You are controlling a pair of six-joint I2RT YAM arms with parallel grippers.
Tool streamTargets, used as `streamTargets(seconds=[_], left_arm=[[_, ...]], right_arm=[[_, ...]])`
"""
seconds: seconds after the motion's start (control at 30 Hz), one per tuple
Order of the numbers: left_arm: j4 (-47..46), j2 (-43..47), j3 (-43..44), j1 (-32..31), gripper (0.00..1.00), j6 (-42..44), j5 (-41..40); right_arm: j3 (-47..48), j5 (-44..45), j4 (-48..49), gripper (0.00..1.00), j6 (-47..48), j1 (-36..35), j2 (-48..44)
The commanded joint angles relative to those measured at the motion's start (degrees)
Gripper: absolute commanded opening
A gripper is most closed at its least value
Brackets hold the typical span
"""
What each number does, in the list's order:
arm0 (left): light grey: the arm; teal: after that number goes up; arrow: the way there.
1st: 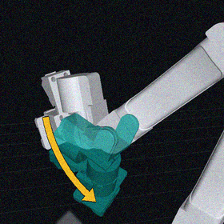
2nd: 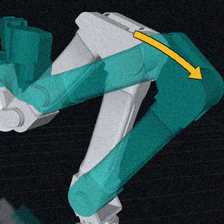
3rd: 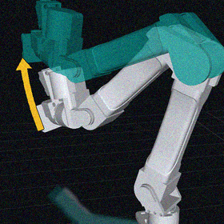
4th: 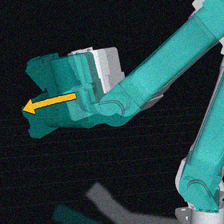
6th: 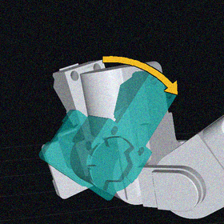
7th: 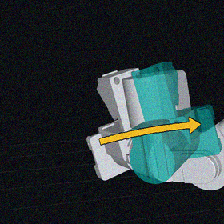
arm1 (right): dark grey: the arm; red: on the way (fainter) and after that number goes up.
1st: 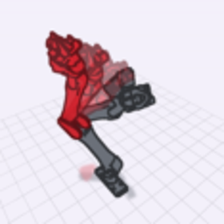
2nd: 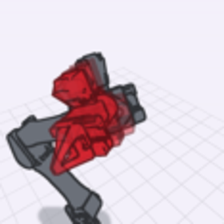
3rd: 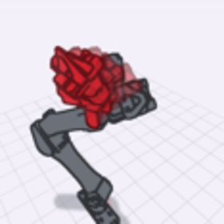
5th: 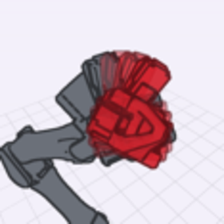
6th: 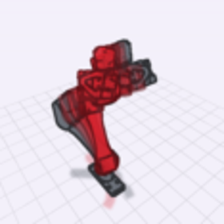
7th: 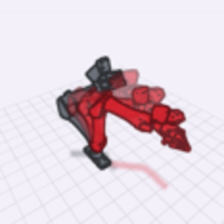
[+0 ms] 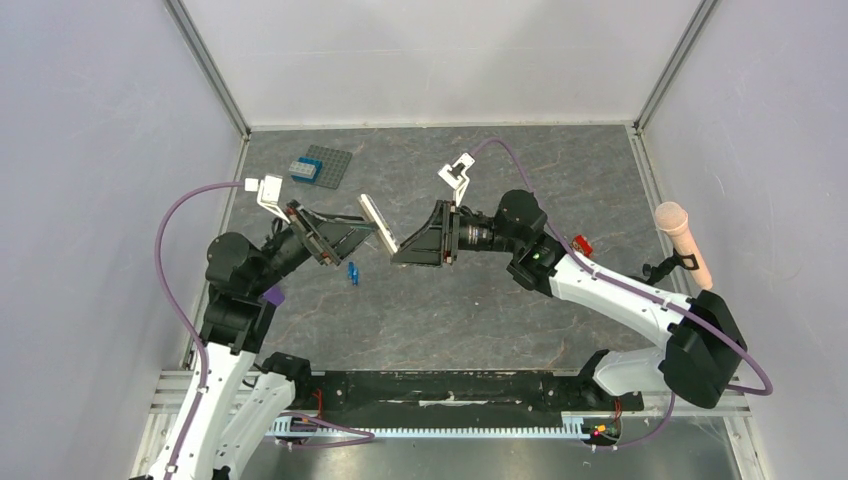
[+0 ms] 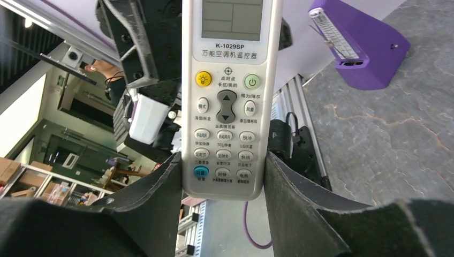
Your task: Load the batteries into the remote control
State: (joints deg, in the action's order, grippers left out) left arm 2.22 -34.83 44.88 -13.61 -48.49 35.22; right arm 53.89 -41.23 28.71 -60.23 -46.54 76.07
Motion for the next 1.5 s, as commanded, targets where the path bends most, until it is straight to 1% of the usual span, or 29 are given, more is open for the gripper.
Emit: streamTargets(seconds=[0.0,0.17,0.3,0.47,0.5,0.6,0.67,0.7,0.73,0.77,0.83,0.9,0.93,1.03,1.13,1.2,1.37,1.4,1.47], left_arm=[[-7.9,0.0,-1.6,0.1,0.90,-5.7,2.4],[-18.5,-1.3,-5.7,0.0,0.90,-14.0,4.2],[-26.1,-1.9,-8.2,0.0,0.89,-19.5,4.7],[-28.1,-2.4,-8.7,-0.3,0.88,-20.6,4.9],[-27.8,-2.3,-8.6,-0.4,0.83,-20.3,4.9],[-24.6,-2.3,-8.1,-0.4,0.56,-18.4,4.8],[-22.8,-2.3,-8.0,-0.4,0.27,-17.6,4.6],[-22.0,-2.2,-8.0,-0.4,0.16,-17.3,4.2],[-20.9,-2.0,-7.9,-0.4,0.06,-17.1,3.7],[-19.5,-1.9,-7.5,-0.4,0.02,-16.7,3.0],[-14.1,-1.8,-6.2,-0.5,0.02,-15.3,0.7],[-5.7,-1.8,-4.0,-0.5,0.02,-13.3,-3.1],[0.0,-1.9,-2.4,-0.5,0.02,-12.4,-6.1],[13.3,-2.7,2.0,-0.5,0.02,-12.3,-14.2],[21.9,-4.0,4.6,-0.5,0.02,-14.8,-18.7],[24.0,-4.8,4.9,-0.5,0.02,-16.2,-19.9],[26.3,-6.3,4.4,-0.5,0.02,-18.9,-20.8],[26.3,-6.2,4.1,-0.5,0.02,-19.5,-21.1],[26.3,-5.8,3.5,-0.5,0.02,-20.9,-21.7]], right_arm=[[2.6,-2.5,7.4,0.25,-4.5,-0.7,-1.3],[1.8,-3.3,13.7,0.25,-9.7,-1.4,0.1],[2.1,-3.1,14.7,0.25,-10.6,-2.3,1.3],[2.8,-2.4,12.4,0.25,-9.8,-2.9,2.7],[2.9,-2.2,11.5,0.25,-9.6,-3.0,2.9],[2.9,-1.2,10.5,0.25,-9.2,-3.0,3.4],[3.7,0.0,7.4,0.26,-7.1,-3.0,3.5],[4.4,0.7,4.8,0.26,-5.6,-3.0,3.7],[5.4,1.4,2.0,0.31,-4.0,-3.0,4.0],[6.1,2.5,-0.4,0.39,-1.9,-3.1,4.0],[7.5,4.5,-4.8,0.70,2.0,-3.0,3.8],[8.2,8.1,-9.2,0.94,6.4,-3.1,2.9],[8.1,10.2,-10.5,0.98,8.3,-3.0,2.1],[7.7,16.0,-13.3,0.98,14.0,-3.6,0.1],[8.6,23.4,-17.9,0.98,19.9,-5.3,-0.5],[9.3,27.6,-19.9,0.98,22.5,-7.1,-0.2],[10.1,34.4,-20.0,0.98,25.5,-11.5,0.9],[10.5,34.8,-20.6,0.96,25.4,-12.0,1.7],[11.7,35.8,-21.8,0.90,25.1,-12.7,3.3]])
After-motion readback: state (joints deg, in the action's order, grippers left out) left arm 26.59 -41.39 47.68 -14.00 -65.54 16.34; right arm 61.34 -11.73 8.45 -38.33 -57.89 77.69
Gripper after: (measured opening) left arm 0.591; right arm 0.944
